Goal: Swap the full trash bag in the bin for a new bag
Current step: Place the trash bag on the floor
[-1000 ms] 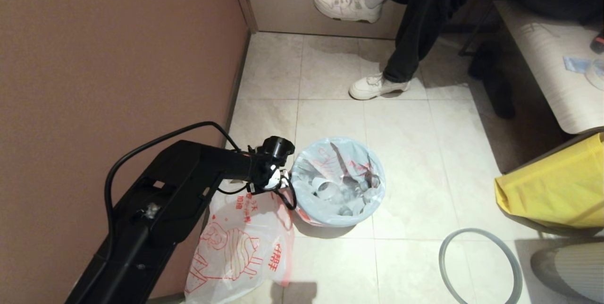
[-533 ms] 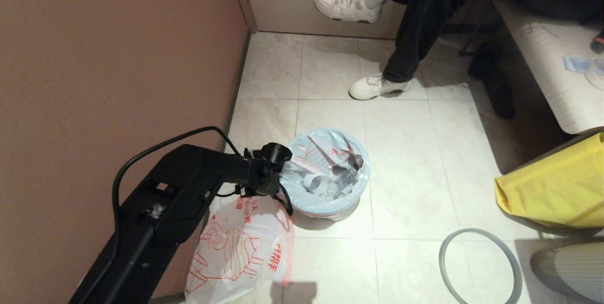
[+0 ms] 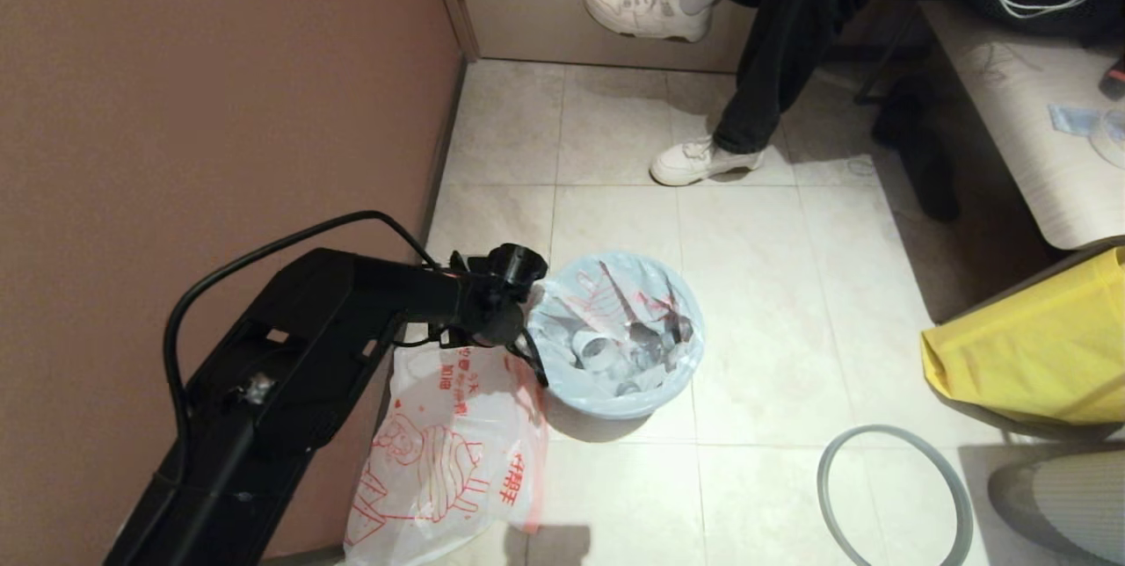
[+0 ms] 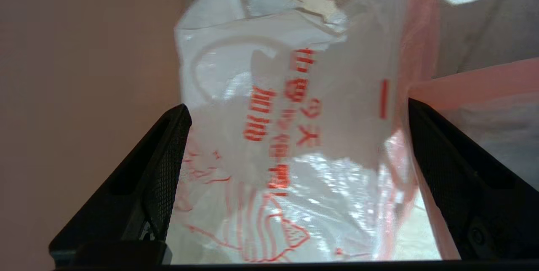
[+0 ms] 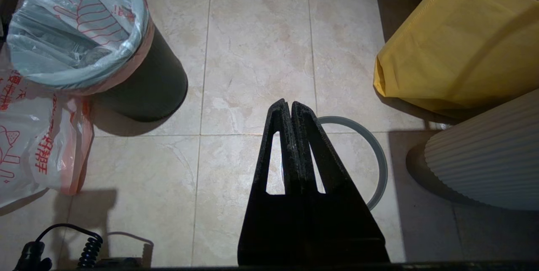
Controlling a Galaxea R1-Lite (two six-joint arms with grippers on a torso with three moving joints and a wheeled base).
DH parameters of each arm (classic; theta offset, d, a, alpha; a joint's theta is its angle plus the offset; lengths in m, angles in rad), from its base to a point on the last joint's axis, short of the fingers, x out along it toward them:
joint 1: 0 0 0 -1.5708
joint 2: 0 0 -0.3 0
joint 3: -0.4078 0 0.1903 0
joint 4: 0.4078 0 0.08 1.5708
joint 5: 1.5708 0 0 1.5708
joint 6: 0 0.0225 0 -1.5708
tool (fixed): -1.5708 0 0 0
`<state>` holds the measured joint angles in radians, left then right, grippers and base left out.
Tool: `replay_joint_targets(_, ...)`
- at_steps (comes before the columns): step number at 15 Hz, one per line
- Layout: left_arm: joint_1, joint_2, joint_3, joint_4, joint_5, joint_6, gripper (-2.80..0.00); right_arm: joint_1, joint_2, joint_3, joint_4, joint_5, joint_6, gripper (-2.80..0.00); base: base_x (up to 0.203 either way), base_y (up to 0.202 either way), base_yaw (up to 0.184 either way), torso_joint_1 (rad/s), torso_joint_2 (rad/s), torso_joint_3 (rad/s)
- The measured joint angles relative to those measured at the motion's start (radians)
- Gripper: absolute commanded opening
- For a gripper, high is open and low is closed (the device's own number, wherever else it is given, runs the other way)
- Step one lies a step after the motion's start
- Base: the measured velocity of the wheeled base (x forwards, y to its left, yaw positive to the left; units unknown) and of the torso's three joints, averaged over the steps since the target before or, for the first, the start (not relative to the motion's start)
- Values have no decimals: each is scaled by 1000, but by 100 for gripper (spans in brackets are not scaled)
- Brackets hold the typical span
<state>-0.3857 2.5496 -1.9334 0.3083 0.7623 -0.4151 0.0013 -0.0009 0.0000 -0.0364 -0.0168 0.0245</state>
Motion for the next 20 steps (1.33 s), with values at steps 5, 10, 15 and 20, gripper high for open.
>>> replay_joint_targets(5, 2, -65, 1, 103, 45, -23, 0, 0, 0, 0, 0, 0, 0, -280, 0, 0, 0, 0, 0, 0)
replay_joint_targets(10, -27, -177, 5, 229, 41, -82, 0, 0, 0, 0, 0, 0, 0, -280, 0, 0, 0, 0, 0, 0)
replay_joint_targets(15, -29, -238, 5, 319, 90, -92, 0, 0, 0, 0, 0, 0, 0, -280, 0, 0, 0, 0, 0, 0)
replay_joint_targets(20, -71, -311, 8, 322, -76, -135, 0, 0, 0, 0, 0, 0, 0, -280, 0, 0, 0, 0, 0, 0)
